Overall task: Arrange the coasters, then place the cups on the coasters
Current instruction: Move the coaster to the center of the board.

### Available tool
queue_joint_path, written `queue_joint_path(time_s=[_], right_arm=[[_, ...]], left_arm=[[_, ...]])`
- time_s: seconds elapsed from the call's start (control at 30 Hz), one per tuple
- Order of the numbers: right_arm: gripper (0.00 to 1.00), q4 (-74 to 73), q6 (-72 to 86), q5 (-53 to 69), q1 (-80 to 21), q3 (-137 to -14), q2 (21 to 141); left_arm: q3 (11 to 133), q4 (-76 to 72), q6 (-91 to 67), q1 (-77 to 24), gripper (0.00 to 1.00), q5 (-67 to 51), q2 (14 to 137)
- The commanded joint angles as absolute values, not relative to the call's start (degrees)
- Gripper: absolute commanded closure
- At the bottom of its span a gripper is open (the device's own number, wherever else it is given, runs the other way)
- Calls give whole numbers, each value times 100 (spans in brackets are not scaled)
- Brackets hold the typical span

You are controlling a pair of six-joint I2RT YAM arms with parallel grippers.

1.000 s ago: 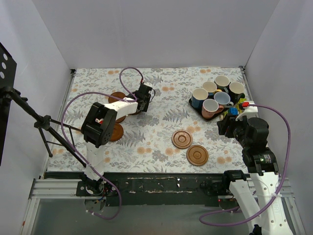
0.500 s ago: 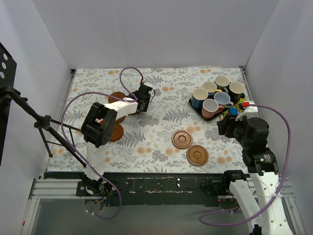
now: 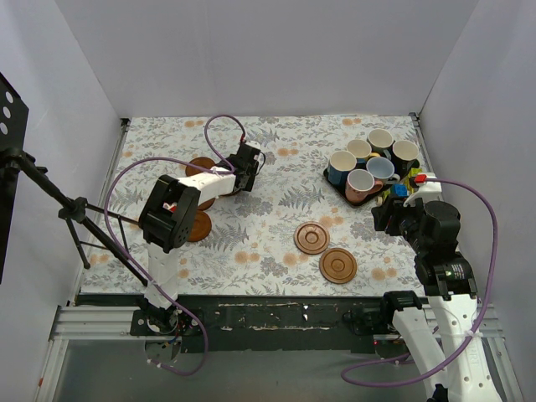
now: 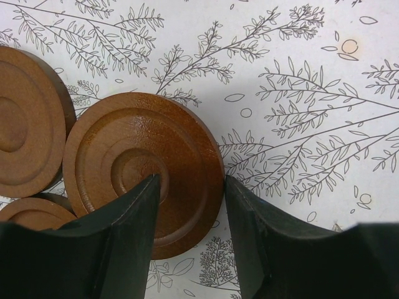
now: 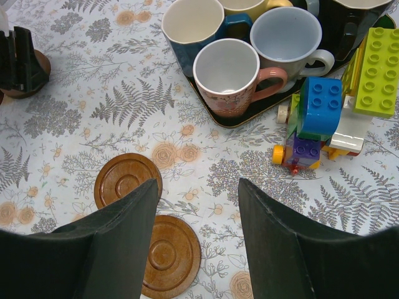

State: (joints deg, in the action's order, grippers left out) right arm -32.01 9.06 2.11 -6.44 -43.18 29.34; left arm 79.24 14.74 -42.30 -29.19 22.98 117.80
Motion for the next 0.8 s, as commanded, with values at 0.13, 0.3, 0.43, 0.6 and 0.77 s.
queue_joint_path(time_s=[0.13,0.3,0.43,0.6,0.77], right_arm=[[37,-3041,905,255,-642,-4359,2927],[37,-3085,896,299,-650,-4482,2988],[38,-3181,818,491,-642,-4631,3120],[41,-3498,607,1010,-642,-4886,3480],[42,-3454,632,1494,-677,-4878,3621]], left_arm=[[7901,1670,-4175,-2848,53,2101,11365],[7980,1626,-4184,-2926,48,1838,10847],[7946,1643,-4078,-3076,38,1547,10364],[7297,1512,-4508,-3120,12,819,9292],[6497,1529,-4851,-2910,2,686,8071]])
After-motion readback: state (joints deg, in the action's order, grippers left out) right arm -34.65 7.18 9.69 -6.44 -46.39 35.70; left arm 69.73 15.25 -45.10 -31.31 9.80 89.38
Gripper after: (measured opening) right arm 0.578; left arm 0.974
